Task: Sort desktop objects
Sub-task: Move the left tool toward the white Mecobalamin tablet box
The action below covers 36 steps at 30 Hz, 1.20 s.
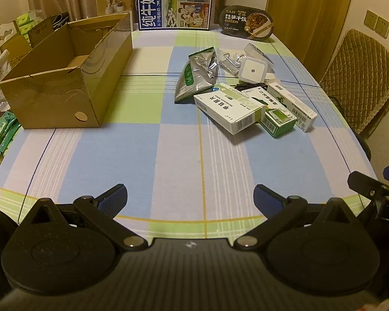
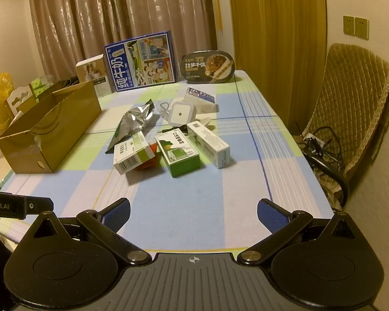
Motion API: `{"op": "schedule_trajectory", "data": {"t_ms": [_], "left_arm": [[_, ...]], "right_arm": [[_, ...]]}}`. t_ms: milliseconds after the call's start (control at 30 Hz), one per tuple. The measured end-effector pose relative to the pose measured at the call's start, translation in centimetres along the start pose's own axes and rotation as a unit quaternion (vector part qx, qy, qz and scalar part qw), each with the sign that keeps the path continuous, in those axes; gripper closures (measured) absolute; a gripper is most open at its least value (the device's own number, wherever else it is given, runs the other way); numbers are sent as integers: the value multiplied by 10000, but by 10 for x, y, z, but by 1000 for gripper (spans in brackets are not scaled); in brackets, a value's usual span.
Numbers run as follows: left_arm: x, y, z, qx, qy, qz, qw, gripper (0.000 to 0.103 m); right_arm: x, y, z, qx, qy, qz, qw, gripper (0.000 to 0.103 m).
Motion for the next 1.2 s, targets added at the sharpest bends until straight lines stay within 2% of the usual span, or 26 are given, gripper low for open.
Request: {"op": "schedule_trajectory", "data": {"t_ms": [733, 867, 1000, 1200], "left_arm": [[2, -3, -1, 93, 60, 38, 9999, 1], [-3, -4, 1, 112, 101, 14, 9999, 1], [-12, -8, 0, 138, 89, -19, 9999, 1], [-36, -23, -5, 272, 224, -92, 9993, 1]], "right_arm": [[-1, -6, -6, -14, -160, 152, 9998, 2], [-8, -8, -4, 82, -15, 201, 9998, 2], [-25, -9, -3, -97, 188, 2, 9998, 2], [-45, -25, -5, -105, 366, 0, 9993, 2]]}}
Point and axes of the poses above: each gripper's, at about its wrist camera, not at the fingertips, and y roughly against the way its jaws point, z to its left, x to its underside, the point moved 6 cm from there along -y, roughly the way its jaws point, and after that the axes turned 1 degree about -y, right-handed, at the moved point
